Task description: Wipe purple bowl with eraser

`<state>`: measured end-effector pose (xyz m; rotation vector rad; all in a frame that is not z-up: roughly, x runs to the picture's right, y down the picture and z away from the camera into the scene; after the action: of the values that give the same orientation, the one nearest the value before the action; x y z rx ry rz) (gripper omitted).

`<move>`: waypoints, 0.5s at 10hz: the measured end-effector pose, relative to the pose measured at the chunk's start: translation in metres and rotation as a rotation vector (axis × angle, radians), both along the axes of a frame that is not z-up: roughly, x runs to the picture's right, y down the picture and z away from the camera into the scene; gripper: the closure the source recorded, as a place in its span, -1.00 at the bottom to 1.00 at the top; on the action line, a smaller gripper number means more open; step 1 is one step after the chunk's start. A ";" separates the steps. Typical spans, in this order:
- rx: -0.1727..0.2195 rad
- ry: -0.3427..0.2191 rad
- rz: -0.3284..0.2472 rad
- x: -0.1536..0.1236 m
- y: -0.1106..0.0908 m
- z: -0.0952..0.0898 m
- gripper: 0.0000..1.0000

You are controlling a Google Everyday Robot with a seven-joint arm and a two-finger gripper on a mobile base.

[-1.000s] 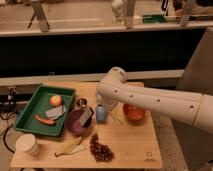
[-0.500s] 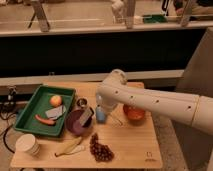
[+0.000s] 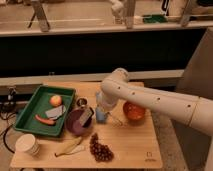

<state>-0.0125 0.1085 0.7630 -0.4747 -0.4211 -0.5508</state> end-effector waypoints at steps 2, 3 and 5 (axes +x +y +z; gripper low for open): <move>-0.011 0.013 0.047 -0.010 -0.004 -0.004 0.09; -0.023 0.024 0.082 -0.011 -0.007 -0.005 -0.15; -0.051 0.030 0.134 -0.013 -0.008 -0.004 -0.49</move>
<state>-0.0255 0.1009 0.7594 -0.4990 -0.4354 -0.4043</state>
